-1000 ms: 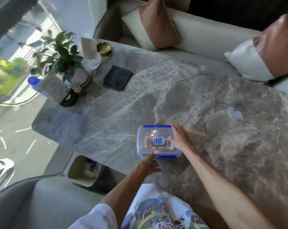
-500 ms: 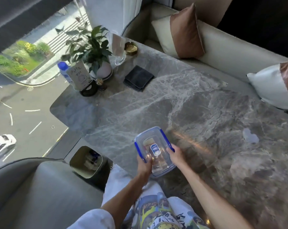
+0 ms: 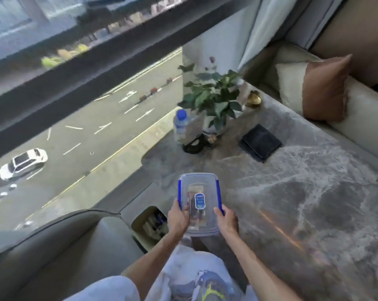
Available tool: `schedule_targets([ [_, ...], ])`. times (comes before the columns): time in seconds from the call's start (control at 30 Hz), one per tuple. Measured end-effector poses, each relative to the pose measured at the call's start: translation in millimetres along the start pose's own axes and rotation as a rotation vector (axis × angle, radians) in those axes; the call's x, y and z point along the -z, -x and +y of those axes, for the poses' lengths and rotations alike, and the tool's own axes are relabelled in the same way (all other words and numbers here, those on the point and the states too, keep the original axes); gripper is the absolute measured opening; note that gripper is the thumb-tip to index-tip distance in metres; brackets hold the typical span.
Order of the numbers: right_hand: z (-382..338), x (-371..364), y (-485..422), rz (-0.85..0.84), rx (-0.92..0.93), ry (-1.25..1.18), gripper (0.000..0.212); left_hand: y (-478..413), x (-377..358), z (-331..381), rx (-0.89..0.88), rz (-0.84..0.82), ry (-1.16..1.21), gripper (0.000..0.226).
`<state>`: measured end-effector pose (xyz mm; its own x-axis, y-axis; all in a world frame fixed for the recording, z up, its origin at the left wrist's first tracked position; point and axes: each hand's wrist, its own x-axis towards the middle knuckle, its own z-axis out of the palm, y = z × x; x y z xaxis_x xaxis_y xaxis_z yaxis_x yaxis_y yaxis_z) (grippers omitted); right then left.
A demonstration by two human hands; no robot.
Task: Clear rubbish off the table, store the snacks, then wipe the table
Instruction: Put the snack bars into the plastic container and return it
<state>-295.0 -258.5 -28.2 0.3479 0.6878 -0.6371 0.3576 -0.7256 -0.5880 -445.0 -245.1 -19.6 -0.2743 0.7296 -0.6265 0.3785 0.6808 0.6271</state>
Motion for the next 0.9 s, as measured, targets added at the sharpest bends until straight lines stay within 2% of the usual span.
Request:
schedule_targets([
  [0.07, -38.6, -19.8, -12.1, -0.034, 0.039, 0.064, 0.033, -24.1, 24.2, 2.9, 0.077, 0.044, 0.075, 0.036],
  [0.23, -124.8, -45.5, -52.5, -0.088, 0.171, 0.187, 0.041, -65.7, 53.5, 24.3, 0.338, 0.025, 0.637, 0.043],
  [0.43, -180.9, -61.0, -88.5, -0.093, 0.111, 0.175, 0.050, -97.6, 57.8, 58.6, 0.413, 0.052, 0.842, 0.042],
  [0.53, -178.5, -67.9, -92.9, -0.032, -0.004, 0.159, 0.064, -106.5, 57.0, 63.7, 0.452, 0.095, 0.854, 0.042],
  [0.6, -172.4, -70.6, -92.1, -0.047, -0.052, 0.120, 0.066, -114.7, 55.8, 64.1, 0.463, 0.125, 0.811, 0.041],
  [0.9, -162.1, -72.1, -97.5, -0.037, 0.010, 0.045, 0.052, -130.6, 52.9, 65.9, 0.431, 0.132, 0.702, 0.028],
])
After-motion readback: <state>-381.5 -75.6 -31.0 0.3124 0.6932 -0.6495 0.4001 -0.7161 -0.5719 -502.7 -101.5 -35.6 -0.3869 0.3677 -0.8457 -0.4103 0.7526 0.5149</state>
